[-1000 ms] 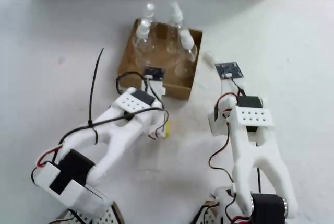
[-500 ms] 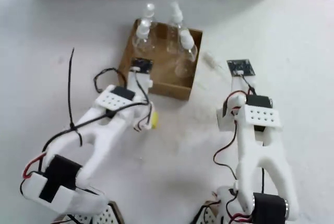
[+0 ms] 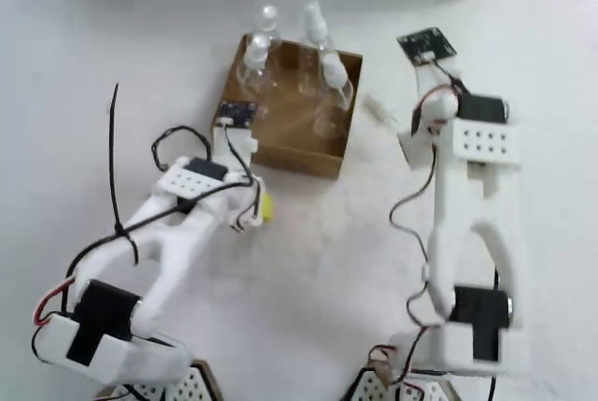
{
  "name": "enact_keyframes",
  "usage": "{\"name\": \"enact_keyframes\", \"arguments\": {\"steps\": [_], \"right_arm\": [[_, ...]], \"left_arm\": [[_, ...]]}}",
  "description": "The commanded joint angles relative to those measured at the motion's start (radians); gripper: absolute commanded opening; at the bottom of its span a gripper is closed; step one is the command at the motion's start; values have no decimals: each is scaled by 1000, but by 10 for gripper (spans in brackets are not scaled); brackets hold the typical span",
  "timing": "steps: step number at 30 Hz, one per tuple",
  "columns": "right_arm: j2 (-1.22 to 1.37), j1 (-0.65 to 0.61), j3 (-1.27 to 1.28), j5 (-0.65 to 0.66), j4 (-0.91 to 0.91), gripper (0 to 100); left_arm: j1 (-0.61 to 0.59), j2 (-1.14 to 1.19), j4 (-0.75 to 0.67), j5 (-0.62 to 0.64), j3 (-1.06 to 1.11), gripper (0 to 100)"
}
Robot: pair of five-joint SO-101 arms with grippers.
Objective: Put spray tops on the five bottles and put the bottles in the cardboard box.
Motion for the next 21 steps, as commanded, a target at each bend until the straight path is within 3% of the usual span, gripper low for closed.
{"name": "enact_keyframes", "arguments": {"steps": [1, 9, 14, 21], "right_arm": [[168, -18, -330, 25, 99, 111], [599, -84, -864, 41, 269, 152], [825, -131, -1157, 129, 343, 156], [1030, -127, -1393, 176, 349, 216]], "left_arm": [[-15, -41, -28, -14, 0, 23], [-15, -41, -28, -14, 0, 23], [-15, -41, -29, -14, 0, 23], [-15, -41, -29, -14, 0, 23]]}}
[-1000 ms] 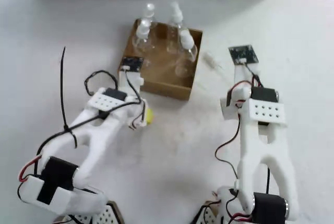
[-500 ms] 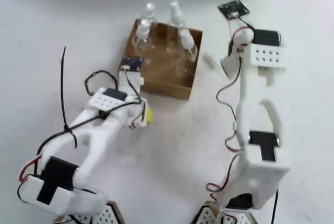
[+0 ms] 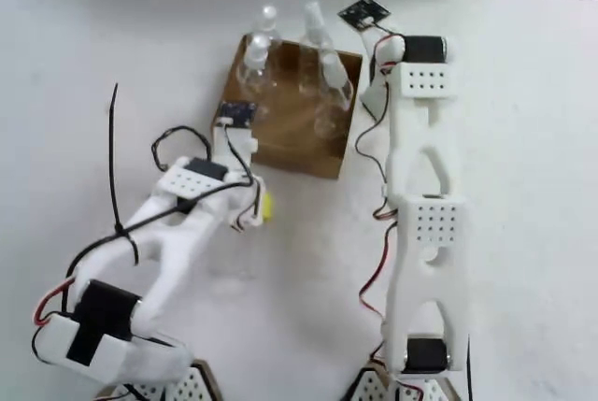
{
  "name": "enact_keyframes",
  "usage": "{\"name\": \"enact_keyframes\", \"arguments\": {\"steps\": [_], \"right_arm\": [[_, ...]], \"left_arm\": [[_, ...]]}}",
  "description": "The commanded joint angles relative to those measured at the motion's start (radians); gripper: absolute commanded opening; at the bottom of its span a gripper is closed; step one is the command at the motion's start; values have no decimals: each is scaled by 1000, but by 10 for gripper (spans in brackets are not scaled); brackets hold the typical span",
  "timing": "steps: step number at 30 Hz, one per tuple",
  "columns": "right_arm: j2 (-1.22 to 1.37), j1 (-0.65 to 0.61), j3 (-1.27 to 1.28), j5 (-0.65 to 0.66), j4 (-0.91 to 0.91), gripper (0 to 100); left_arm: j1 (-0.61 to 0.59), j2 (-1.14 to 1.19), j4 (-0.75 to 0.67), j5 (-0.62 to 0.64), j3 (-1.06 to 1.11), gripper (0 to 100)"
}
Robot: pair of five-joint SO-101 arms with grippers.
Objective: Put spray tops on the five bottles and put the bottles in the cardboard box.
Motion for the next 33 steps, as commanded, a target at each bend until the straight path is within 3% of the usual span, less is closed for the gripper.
{"name": "enact_keyframes", "arguments": {"steps": [1, 7, 18, 28, 33], "right_arm": [[30, -7, -115, 51, 13, 231], [54, 2, -121, 55, -31, 234], [54, 4, 144, 54, -278, 231], [151, 4, 69, 52, -294, 120], [133, 5, 3, 48, -191, 33]], "left_arm": [[-15, -41, -26, -14, 0, 23], [-15, -41, -26, -14, 2, 23], [-15, -41, -26, -14, 2, 23], [-15, -41, -26, -14, 2, 23], [-15, -41, -26, -14, 2, 23]]}}
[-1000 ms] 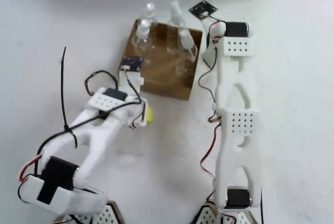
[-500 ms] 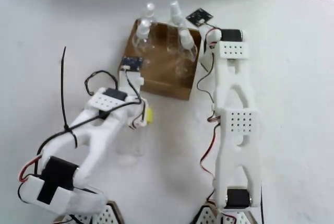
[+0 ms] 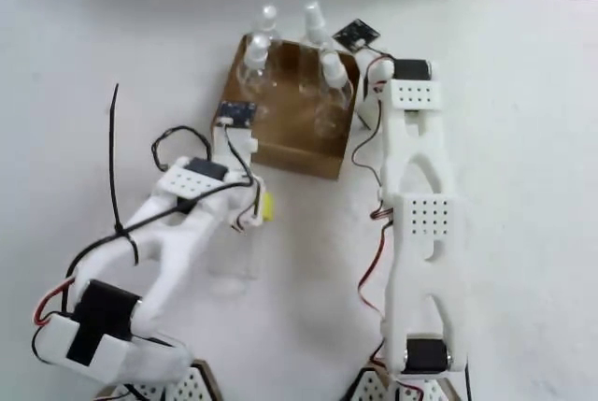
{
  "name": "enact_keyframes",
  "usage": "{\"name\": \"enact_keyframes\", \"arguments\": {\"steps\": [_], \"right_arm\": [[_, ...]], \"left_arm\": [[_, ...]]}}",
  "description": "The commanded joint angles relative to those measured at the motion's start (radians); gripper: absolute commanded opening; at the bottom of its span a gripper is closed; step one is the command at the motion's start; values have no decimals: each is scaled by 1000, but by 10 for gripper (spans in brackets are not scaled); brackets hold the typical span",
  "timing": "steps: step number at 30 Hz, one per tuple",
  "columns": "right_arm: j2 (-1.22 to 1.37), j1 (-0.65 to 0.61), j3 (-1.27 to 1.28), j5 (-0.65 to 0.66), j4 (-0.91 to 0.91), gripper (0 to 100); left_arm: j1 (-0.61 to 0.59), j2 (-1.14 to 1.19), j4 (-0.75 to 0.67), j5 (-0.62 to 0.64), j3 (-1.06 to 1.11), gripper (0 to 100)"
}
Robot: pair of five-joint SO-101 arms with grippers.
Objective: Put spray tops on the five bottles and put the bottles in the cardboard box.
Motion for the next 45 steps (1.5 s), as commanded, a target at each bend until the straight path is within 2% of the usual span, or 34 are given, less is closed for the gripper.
{"name": "enact_keyframes", "arguments": {"steps": [1, 3, 7, 14, 24, 27, 32, 37, 45], "right_arm": [[-31, 2, -81, 3, 97, 22], [-50, 7, -124, 0, 171, 16], [-90, 36, -238, -86, 283, 18], [-216, 128, -226, -226, 294, 18], [-644, 160, 299, -236, 292, 17], [-759, 157, 422, -295, 292, 17], [-944, 153, 620, -315, 292, 17], [-1107, 93, 841, -318, 291, 17], [-1313, -24, 976, -493, 288, 18]], "left_arm": [[-15, -41, -26, -14, 2, 23], [-15, -41, -26, -14, 2, 23], [-15, -41, -26, -14, 2, 23], [-15, -41, -25, -14, 2, 22], [-21, -41, -25, -14, 3, 22], [-15, -42, -28, -14, 14, 21], [-13, -140, -94, -17, 101, 21], [-13, -311, -210, -77, 253, 24], [-22, -463, -247, -77, 331, 24]]}}
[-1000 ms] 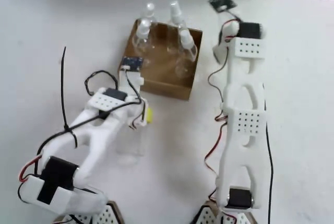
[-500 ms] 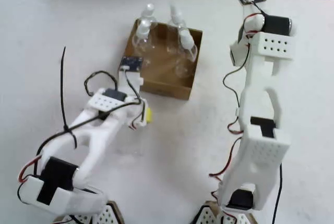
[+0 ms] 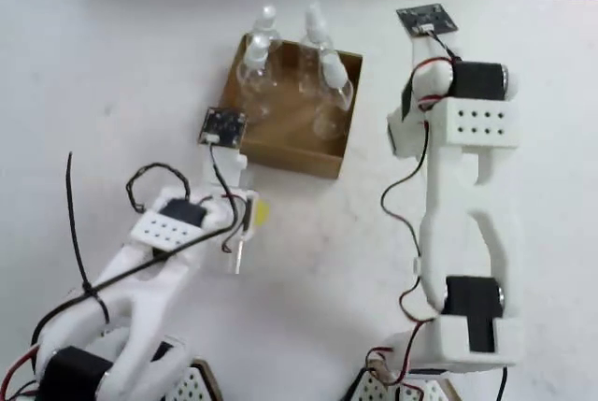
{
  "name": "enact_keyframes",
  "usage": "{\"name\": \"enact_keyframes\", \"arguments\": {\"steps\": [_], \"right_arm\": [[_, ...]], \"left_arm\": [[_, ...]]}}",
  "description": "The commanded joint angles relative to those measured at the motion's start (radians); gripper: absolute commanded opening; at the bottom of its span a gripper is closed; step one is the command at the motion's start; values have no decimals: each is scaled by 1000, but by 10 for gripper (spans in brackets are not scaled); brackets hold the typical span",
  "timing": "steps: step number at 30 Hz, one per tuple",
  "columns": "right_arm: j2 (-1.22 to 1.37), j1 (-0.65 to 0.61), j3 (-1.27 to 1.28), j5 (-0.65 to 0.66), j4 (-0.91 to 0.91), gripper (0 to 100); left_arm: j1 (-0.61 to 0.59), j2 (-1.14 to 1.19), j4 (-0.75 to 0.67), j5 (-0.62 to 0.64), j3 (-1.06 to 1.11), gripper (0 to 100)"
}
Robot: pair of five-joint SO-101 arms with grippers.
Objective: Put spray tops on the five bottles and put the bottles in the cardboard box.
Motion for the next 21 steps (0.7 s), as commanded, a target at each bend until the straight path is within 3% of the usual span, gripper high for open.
{"name": "enact_keyframes", "arguments": {"steps": [1, 9, 16, 21], "right_arm": [[-127, -54, 0, -92, 21, 18], [-245, -130, -2, -196, -31, 18], [-257, -182, -8, -196, -81, 18], [-266, -225, -6, -261, -110, 18]], "left_arm": [[-19, -85, -21, -11, -5, 24], [-99, -228, -35, -11, 29, 23], [-91, -481, -167, -11, 212, 23], [-33, -702, -178, -11, 331, 23]]}}
